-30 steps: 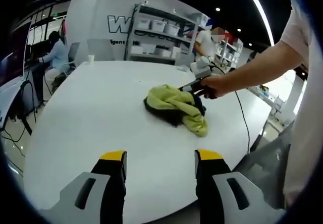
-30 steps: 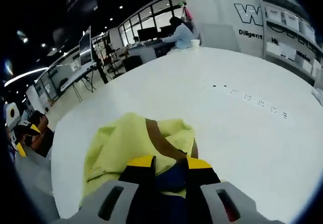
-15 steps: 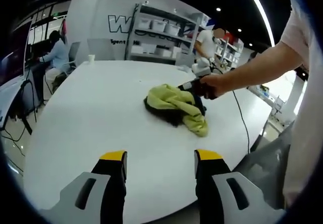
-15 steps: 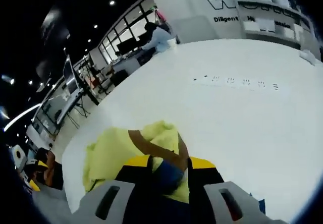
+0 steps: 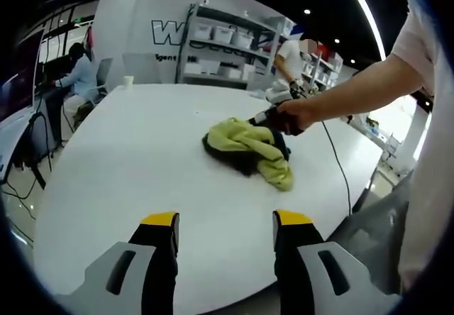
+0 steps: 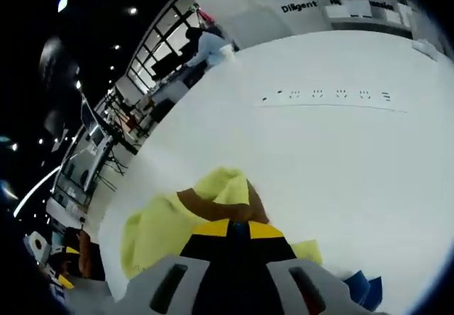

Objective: Fold the garment on the visible template until the final outline fits inside the template.

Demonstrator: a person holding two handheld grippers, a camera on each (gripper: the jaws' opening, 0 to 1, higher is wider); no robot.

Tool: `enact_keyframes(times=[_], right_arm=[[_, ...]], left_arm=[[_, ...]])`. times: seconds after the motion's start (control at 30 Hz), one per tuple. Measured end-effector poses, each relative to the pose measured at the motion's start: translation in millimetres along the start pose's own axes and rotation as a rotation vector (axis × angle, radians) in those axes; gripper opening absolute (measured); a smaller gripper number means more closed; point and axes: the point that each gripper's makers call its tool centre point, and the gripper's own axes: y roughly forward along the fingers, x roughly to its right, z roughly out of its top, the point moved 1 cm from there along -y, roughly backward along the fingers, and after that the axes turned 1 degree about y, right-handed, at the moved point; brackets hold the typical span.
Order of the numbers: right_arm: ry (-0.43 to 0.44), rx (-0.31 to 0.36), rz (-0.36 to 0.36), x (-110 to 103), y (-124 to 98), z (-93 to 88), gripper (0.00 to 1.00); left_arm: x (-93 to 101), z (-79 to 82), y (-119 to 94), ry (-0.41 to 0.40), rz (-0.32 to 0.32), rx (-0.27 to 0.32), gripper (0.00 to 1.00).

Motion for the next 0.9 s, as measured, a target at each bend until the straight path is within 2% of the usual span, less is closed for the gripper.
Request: enact_keyframes(times=[0.07,0.13,0.23,0.27,0.4,0.43,0.5,0.57,0.9], right_arm=[[0.012,0.013,0.019,-5,-4,3.0,0.00],[-0.058,0.064,0.049,-12,-10,13.6,0.00],[-0.088,0.118,0.118,-28,-21,25.5,0.00],[-0.127,0.150,0.136,-35,-27,31.6,0.00],[-0.163,0.187,0.194,-53,-42,39.0,0.00],[-0.174,0.202,0.232,-63,-47,40.7,0.00],[-0.193,0.213,0.264,-72,-54,41.2,0.00],[-0.240,0.212,0.320,-87,-63,38.4,0.00],[-0.404,0.155,0.418,-122,-86,3.1,0.00]], left_arm=[[0.1,0.0,0,0.001,-0.001,0.001,0.51],[0.7,0.1,0,0.001,-0.003,0.001,0.51],[1.2,1.3,1,0.005,-0.007,0.004,0.50],[1.1,1.9,1,0.004,-0.008,0.005,0.50],[1.2,2.8,1,0.004,-0.011,0.008,0.50],[1.4,2.9,1,0.005,-0.013,0.009,0.50],[1.6,3.5,1,0.004,-0.015,0.011,0.50],[1.8,4.6,0,0.006,-0.018,0.013,0.50],[2.2,7.9,-1,0.006,-0.031,0.019,0.50]])
